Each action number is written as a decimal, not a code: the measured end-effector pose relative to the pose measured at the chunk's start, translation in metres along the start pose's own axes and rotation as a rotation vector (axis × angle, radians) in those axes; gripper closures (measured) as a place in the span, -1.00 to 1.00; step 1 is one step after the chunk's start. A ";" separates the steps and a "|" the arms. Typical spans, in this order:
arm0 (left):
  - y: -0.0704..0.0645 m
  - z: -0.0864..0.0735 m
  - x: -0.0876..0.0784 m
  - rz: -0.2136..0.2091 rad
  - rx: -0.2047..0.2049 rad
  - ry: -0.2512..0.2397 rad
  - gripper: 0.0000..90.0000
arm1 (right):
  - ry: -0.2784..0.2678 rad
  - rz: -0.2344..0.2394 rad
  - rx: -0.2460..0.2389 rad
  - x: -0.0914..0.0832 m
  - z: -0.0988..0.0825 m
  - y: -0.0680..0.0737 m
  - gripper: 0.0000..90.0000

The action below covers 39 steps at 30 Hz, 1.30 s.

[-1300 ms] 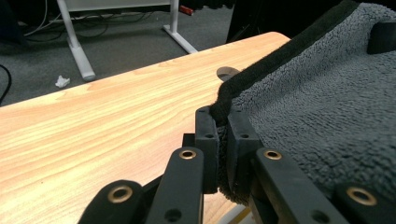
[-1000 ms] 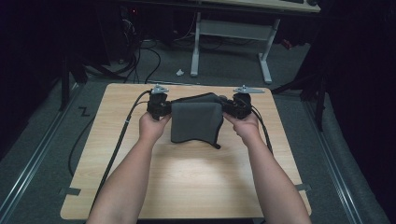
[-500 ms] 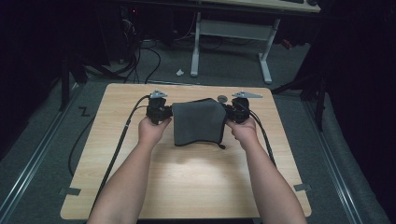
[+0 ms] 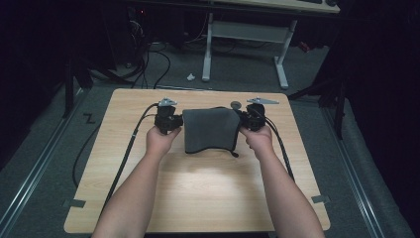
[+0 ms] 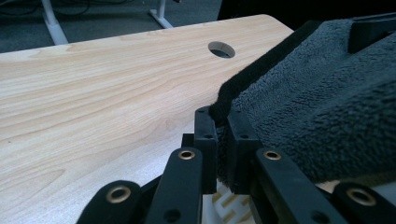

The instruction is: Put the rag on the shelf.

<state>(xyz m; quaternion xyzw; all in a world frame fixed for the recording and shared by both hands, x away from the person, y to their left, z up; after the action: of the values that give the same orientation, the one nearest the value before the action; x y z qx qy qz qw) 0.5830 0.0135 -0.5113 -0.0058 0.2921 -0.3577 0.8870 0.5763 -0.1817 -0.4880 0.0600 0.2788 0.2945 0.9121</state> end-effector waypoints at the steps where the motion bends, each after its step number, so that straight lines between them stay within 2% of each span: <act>1: 0.000 0.000 0.000 0.001 0.001 0.000 0.88 | 0.000 -0.006 -0.002 0.000 0.000 -0.001 0.47; 4: -0.001 0.001 -0.001 0.005 0.002 0.000 0.87 | -0.008 -0.050 -0.022 -0.005 0.004 -0.007 0.29; 9: -0.002 0.002 -0.003 0.018 0.006 0.002 0.79 | -0.031 -0.111 -0.044 -0.013 0.011 -0.014 0.13; 11: -0.002 0.002 -0.004 0.026 0.010 0.005 0.68 | -0.042 -0.130 -0.051 -0.018 0.014 -0.017 0.10; 14: 0.001 0.002 -0.007 0.063 0.015 0.007 0.51 | -0.044 -0.150 -0.060 -0.022 0.016 -0.020 0.05; 17: 0.004 0.003 -0.013 0.077 0.009 -0.010 0.32 | -0.044 -0.174 -0.070 -0.029 0.017 -0.023 0.03; 22: 0.010 -0.002 -0.025 0.111 0.014 -0.027 0.21 | -0.062 -0.187 -0.066 -0.041 0.016 -0.026 0.03; 25: 0.013 -0.007 -0.033 0.124 0.020 -0.019 0.16 | -0.060 -0.193 -0.073 -0.048 0.012 -0.026 0.03; 30: 0.015 -0.014 -0.048 0.133 0.018 -0.045 0.15 | -0.067 -0.202 -0.110 -0.061 0.005 -0.020 0.05; 34: 0.016 -0.020 -0.058 0.141 0.021 -0.052 0.12 | -0.051 -0.209 -0.126 -0.068 -0.002 -0.017 0.03; 37: 0.018 -0.026 -0.063 0.160 0.013 -0.034 0.09 | -0.074 -0.208 -0.142 -0.073 -0.005 -0.013 0.03; 39: 0.017 -0.029 -0.068 0.167 0.014 -0.036 0.07 | -0.058 -0.209 -0.145 -0.075 -0.011 -0.011 0.01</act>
<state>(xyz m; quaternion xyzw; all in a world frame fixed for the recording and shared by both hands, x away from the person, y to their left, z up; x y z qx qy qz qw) 0.5401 0.0752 -0.5042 0.0186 0.2731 -0.2843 0.9188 0.5254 -0.2344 -0.4646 -0.0271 0.2351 0.2153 0.9474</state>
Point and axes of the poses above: each handheld gripper's, and its own axes: x roughly forward along the jaws, z roughly out of its top, y roughly to its left, the point moved 10 cm from there along x, roughly forward along the jaws, and after that the axes turned 3 degrees about z, right-handed, at the moved point
